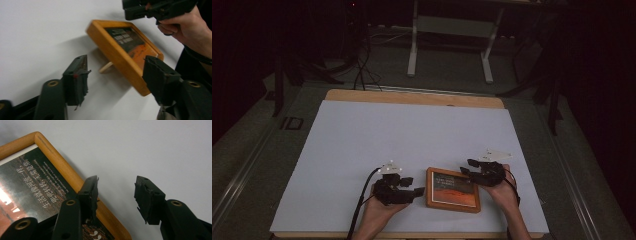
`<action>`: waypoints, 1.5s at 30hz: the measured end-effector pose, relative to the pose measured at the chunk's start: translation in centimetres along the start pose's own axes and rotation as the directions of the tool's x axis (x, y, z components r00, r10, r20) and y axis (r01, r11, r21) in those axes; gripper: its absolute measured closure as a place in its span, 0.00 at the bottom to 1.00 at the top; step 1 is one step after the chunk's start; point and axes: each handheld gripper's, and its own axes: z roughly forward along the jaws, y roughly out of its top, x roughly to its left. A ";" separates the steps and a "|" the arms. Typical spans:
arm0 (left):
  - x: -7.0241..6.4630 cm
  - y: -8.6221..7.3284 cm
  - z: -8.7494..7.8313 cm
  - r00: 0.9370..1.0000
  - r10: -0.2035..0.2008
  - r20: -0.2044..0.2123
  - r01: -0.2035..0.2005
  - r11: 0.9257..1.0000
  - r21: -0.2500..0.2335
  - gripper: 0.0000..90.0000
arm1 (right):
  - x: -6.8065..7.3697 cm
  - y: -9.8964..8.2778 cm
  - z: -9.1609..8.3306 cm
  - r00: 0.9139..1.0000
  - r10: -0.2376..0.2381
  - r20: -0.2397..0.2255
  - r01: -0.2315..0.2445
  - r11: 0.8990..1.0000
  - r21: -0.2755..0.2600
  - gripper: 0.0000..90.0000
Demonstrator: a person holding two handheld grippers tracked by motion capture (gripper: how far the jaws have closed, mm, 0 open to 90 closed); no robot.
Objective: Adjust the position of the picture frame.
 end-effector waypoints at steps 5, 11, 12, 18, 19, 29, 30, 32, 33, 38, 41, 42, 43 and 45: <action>-0.3 0.5 2.4 0.999 -0.021 0.025 0.020 0.999 0.047 0.33 | 0.0 -0.1 0.2 1.000 0.004 -0.006 -0.004 1.000 0.004 0.56; -0.3 0.6 4.4 0.997 -0.053 0.060 0.047 0.995 0.093 0.36 | 0.0 -0.1 0.3 1.000 0.000 -0.016 0.000 1.000 0.007 0.55; -0.3 0.6 4.4 0.997 -0.053 0.060 0.047 0.995 0.093 0.37 | 0.0 -0.1 0.3 1.000 0.000 -0.016 0.000 1.000 0.007 0.55; -0.3 0.7 5.2 0.994 -0.068 0.085 0.057 0.991 0.122 0.40 | 0.1 -0.1 0.3 1.000 -0.008 -0.026 0.008 1.000 0.009 0.54; -0.3 0.8 5.2 0.994 -0.073 0.085 0.061 0.990 0.130 0.40 | 0.1 -0.1 0.3 1.000 -0.007 -0.028 0.007 1.000 0.009 0.53; 1.4 1.8 5.4 0.978 -0.175 0.116 0.160 0.979 0.125 0.57 | 0.1 0.1 0.2 0.997 -0.008 -0.082 0.006 1.000 -0.017 0.52; 1.4 1.8 5.4 0.978 -0.175 0.116 0.160 0.979 0.125 0.60 | 0.1 0.1 0.2 0.997 -0.008 -0.082 0.006 1.000 -0.017 0.52; 1.7 2.3 5.1 0.981 -0.171 0.093 0.161 0.981 0.109 0.62 | 0.1 0.1 0.1 0.996 -0.011 -0.084 0.010 1.000 -0.021 0.53; 1.7 2.6 5.1 0.980 -0.172 0.098 0.160 0.980 0.118 0.65 | 0.0 0.1 -0.1 0.996 -0.009 -0.084 0.006 1.000 -0.028 0.53; 1.8 3.4 5.5 0.988 -0.129 0.082 0.116 0.982 0.149 0.68 | -0.3 0.3 -0.6 0.993 0.006 -0.122 -0.013 0.998 -0.063 0.54; 1.8 4.0 5.5 0.986 -0.129 0.109 0.114 0.984 0.138 0.71 | -0.5 0.6 -1.0 0.989 -0.002 -0.150 -0.008 0.998 -0.068 0.55; 1.8 4.0 5.5 0.986 -0.129 0.109 0.114 0.984 0.138 0.71 | -0.5 0.6 -1.0 0.989 -0.002 -0.150 -0.008 0.998 -0.068 0.55; 1.8 4.0 5.5 0.986 -0.129 0.109 0.114 0.984 0.138 0.71 | -0.6 0.7 -1.0 0.987 -0.004 -0.162 -0.007 0.998 -0.069 0.55; 1.5 4.7 5.4 0.986 -0.115 0.122 0.098 0.986 0.138 0.72 | -0.7 1.1 -1.1 0.980 -0.011 -0.199 -0.003 0.998 -0.070 0.57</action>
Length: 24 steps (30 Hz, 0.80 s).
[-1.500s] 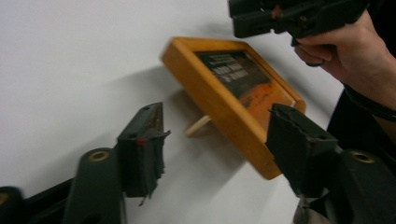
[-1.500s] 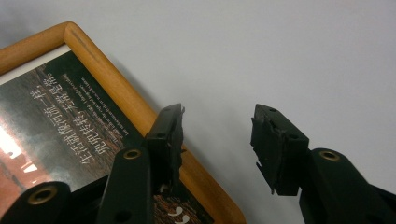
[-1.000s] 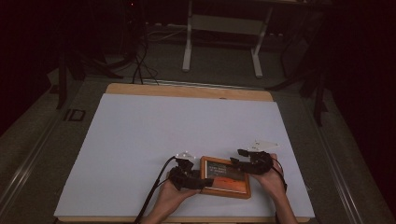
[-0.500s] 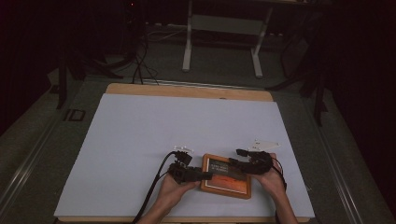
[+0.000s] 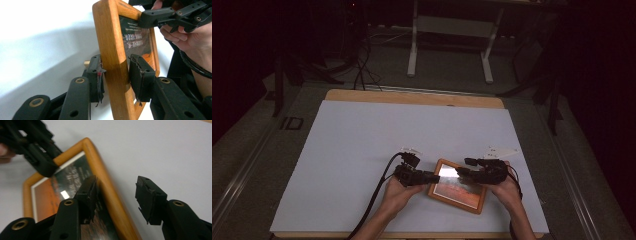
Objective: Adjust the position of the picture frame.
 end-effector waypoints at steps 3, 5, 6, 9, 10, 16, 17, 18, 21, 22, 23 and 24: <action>-0.6 0.6 0.0 1.000 0.029 -0.007 -0.029 1.000 0.003 0.73 | -0.1 0.7 0.0 0.999 -0.011 -0.049 0.011 1.000 0.011 0.57; -0.9 1.0 0.0 0.999 0.037 -0.007 -0.037 0.999 0.001 0.73 | -0.2 1.2 0.0 0.997 -0.022 -0.069 0.024 0.999 0.026 0.57; -1.1 1.2 0.0 0.999 0.042 -0.010 -0.042 0.999 0.003 0.73 | -0.2 1.5 0.0 0.997 -0.028 -0.077 0.031 0.999 0.035 0.57; -1.5 1.6 0.1 0.998 0.057 -0.011 -0.057 0.998 0.001 0.74 | -0.4 2.2 -0.1 0.994 -0.039 -0.101 0.044 0.998 0.050 0.56; -1.6 1.7 0.1 0.998 0.060 -0.010 -0.060 0.998 0.001 0.74 | -0.5 2.4 -0.2 0.993 -0.043 -0.110 0.049 0.997 0.053 0.56; -2.5 2.6 0.3 0.996 0.093 -0.019 -0.092 0.996 0.003 0.75 | -1.0 3.0 0.0 0.981 -0.038 -0.192 0.055 0.995 0.085 0.52; -2.7 2.8 0.3 0.995 0.096 -0.022 -0.096 0.995 0.004 0.75 | -1.0 3.0 0.0 0.979 -0.039 -0.201 0.057 0.995 0.085 0.50; -2.8 2.9 0.4 0.994 0.103 -0.025 -0.103 0.995 0.008 0.75 | -1.1 3.1 0.0 0.978 -0.038 -0.205 0.057 0.995 0.087 0.50; -3.3 3.4 0.5 0.992 0.126 -0.027 -0.125 0.992 0.008 0.75 | -1.5 3.2 -0.2 0.971 -0.019 -0.237 0.044 0.994 0.098 0.48; -3.5 3.5 0.5 0.991 0.133 -0.028 -0.132 0.991 0.008 0.75 | -1.6 3.2 -0.3 0.969 -0.016 -0.245 0.043 0.993 0.106 0.47; -3.7 3.7 0.6 0.989 0.141 -0.030 -0.141 0.990 0.009 0.75 | -1.6 3.3 -0.3 0.968 -0.013 -0.252 0.042 0.993 0.108 0.46; -3.9 3.8 0.6 0.989 0.147 -0.030 -0.147 0.989 0.009 0.75 | -1.7 3.3 -0.4 0.967 -0.015 -0.256 0.044 0.993 0.108 0.46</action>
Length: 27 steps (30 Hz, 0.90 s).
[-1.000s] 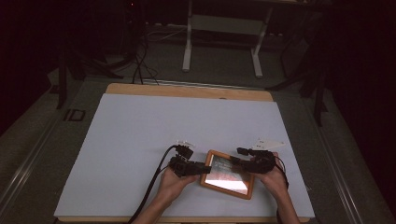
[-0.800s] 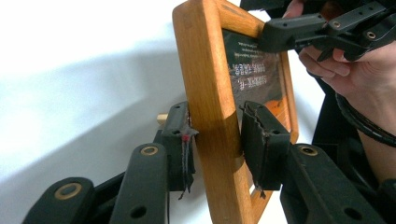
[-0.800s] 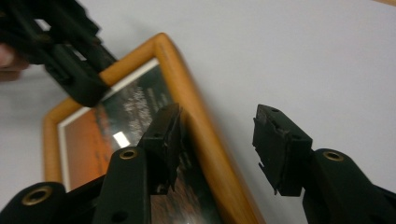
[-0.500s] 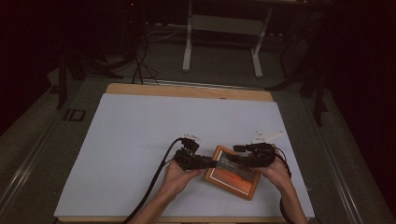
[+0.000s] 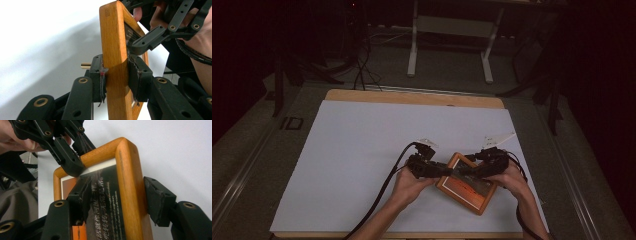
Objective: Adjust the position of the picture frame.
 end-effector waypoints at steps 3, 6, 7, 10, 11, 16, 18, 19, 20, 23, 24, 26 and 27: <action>-0.5 0.4 0.0 0.999 0.034 -0.004 -0.034 0.999 0.002 0.76 | 0.0 0.1 -0.5 1.000 -0.004 -0.010 0.004 1.000 0.001 0.46; -1.1 0.6 0.0 0.997 0.081 -0.007 -0.081 0.997 -0.004 0.76 | 0.2 0.3 -1.3 1.000 -0.014 -0.023 0.014 1.000 0.000 0.51; -1.2 0.6 0.0 0.996 0.088 -0.005 -0.088 0.996 -0.007 0.76 | 0.2 0.3 -1.3 1.000 -0.014 -0.023 0.014 1.000 0.000 0.51; -1.3 0.4 -0.3 0.990 0.141 0.004 -0.141 0.990 -0.011 0.77 | 0.6 0.7 -2.0 0.999 -0.039 -0.030 0.040 0.999 0.010 0.58; -1.3 0.4 -0.3 0.990 0.141 0.004 -0.141 0.990 -0.011 0.77 | 0.6 0.7 -2.0 0.999 -0.039 -0.030 0.040 0.999 0.010 0.58; -1.2 -0.1 -0.7 0.984 0.175 0.016 -0.175 0.985 -0.012 0.76 | 1.3 1.2 -2.4 0.996 -0.073 -0.055 0.075 0.997 0.024 0.67; -1.1 -0.3 -0.8 0.981 0.192 0.016 -0.192 0.981 -0.014 0.76 | 1.5 1.3 -2.5 0.995 -0.079 -0.068 0.081 0.996 0.025 0.70; -1.1 -0.3 -0.8 0.981 0.192 0.016 -0.192 0.981 -0.014 0.76 | 1.5 1.3 -2.5 0.995 -0.079 -0.068 0.081 0.996 0.025 0.70; -1.0 -0.5 -0.9 0.979 0.202 0.013 -0.202 0.979 -0.013 0.76 | 1.6 1.4 -2.5 0.994 -0.080 -0.073 0.082 0.996 0.026 0.72; -0.7 -1.0 -1.0 0.978 0.210 0.022 -0.209 0.977 -0.032 0.74 | 2.0 1.7 -2.5 0.993 -0.077 -0.090 0.080 0.996 0.028 0.75; -0.6 -1.2 -1.0 0.979 0.204 0.032 -0.202 0.978 -0.040 0.74 | 2.2 1.8 -2.4 0.993 -0.078 -0.085 0.081 0.996 0.032 0.76; -0.2 -1.7 -1.1 0.981 0.184 0.058 -0.181 0.982 -0.057 0.73 | 2.5 1.9 -2.3 0.994 -0.081 -0.079 0.084 0.996 0.034 0.76; 0.1 -1.9 -1.1 0.983 0.170 0.070 -0.165 0.984 -0.067 0.71 | 2.7 2.0 -2.2 0.993 -0.086 -0.076 0.090 0.995 0.038 0.76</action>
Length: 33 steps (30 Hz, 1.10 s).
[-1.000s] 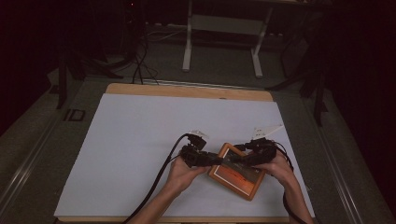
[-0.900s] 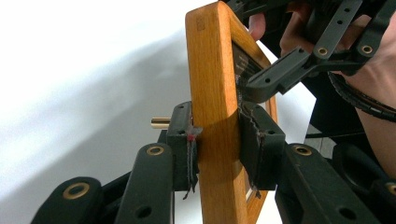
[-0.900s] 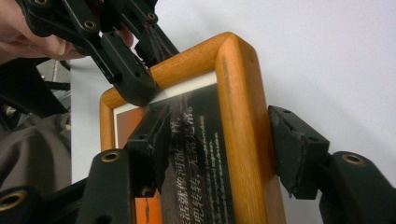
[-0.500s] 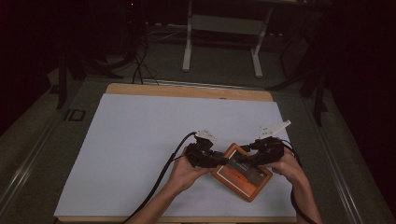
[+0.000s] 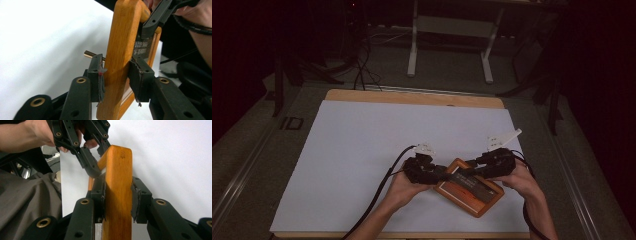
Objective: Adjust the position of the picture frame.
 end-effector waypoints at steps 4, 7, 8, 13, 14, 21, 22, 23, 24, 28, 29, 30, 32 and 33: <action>0.6 -2.4 -0.1 0.999 -0.035 0.041 0.035 0.999 -0.014 0.58 | 0.6 0.4 0.4 1.000 -0.020 0.006 0.020 1.000 0.020 0.76; 0.8 -4.5 0.2 0.996 -0.062 0.060 0.063 0.998 -0.011 0.52 | 0.6 0.3 0.4 1.000 -0.016 0.005 0.016 1.000 0.010 0.76; 0.9 -5.0 0.3 0.995 -0.072 0.063 0.073 0.997 -0.012 0.51 | 0.5 0.3 0.3 1.000 -0.015 0.004 0.015 1.000 0.004 0.76; 1.2 -6.5 1.4 0.989 -0.123 0.082 0.123 0.992 0.003 0.52 | 0.4 -0.1 0.2 1.000 0.000 0.000 0.000 1.000 -0.022 0.76; 1.1 -6.5 1.5 0.988 -0.121 0.091 0.122 0.993 -0.002 0.54 | 0.4 -0.1 0.3 1.000 0.002 0.001 -0.002 1.000 -0.022 0.76; 1.6 -6.1 0.9 0.983 -0.134 0.127 0.141 0.989 -0.053 0.65 | 0.5 0.1 0.3 1.000 -0.013 -0.001 0.013 0.999 -0.043 0.76; 1.7 -6.0 0.6 0.982 -0.137 0.130 0.147 0.987 -0.069 0.66 | 0.6 0.2 0.2 1.000 -0.016 0.002 0.016 0.999 -0.049 0.76; 1.7 -5.9 0.2 0.984 -0.126 0.128 0.138 0.987 -0.087 0.67 | 0.7 0.4 0.1 1.000 -0.024 0.001 0.024 0.998 -0.052 0.76; 1.7 -5.8 -0.2 0.986 -0.112 0.120 0.124 0.987 -0.098 0.68 | 0.8 0.5 0.0 1.000 -0.030 0.003 0.030 0.998 -0.059 0.76; 1.8 -5.4 -2.0 0.991 -0.076 0.114 0.092 0.985 -0.143 0.70 | 1.0 1.3 0.0 0.999 -0.045 -0.001 0.045 0.996 -0.074 0.76; 1.8 -5.3 -2.5 0.991 -0.070 0.113 0.088 0.984 -0.157 0.70 | 1.1 1.5 0.0 0.999 -0.049 -0.004 0.048 0.996 -0.079 0.76; 1.9 -5.2 -3.0 0.992 -0.061 0.111 0.079 0.983 -0.168 0.71 | 1.1 1.8 0.1 0.998 -0.057 -0.004 0.057 0.995 -0.085 0.76; 2.1 -4.9 -4.1 0.994 -0.038 0.102 0.056 0.981 -0.183 0.72 | 1.2 2.4 0.2 0.997 -0.073 -0.002 0.072 0.993 -0.092 0.76; 2.2 -4.8 -4.6 0.995 -0.032 0.095 0.050 0.980 -0.192 0.72 | 1.3 2.7 0.3 0.997 -0.076 -0.001 0.076 0.993 -0.092 0.76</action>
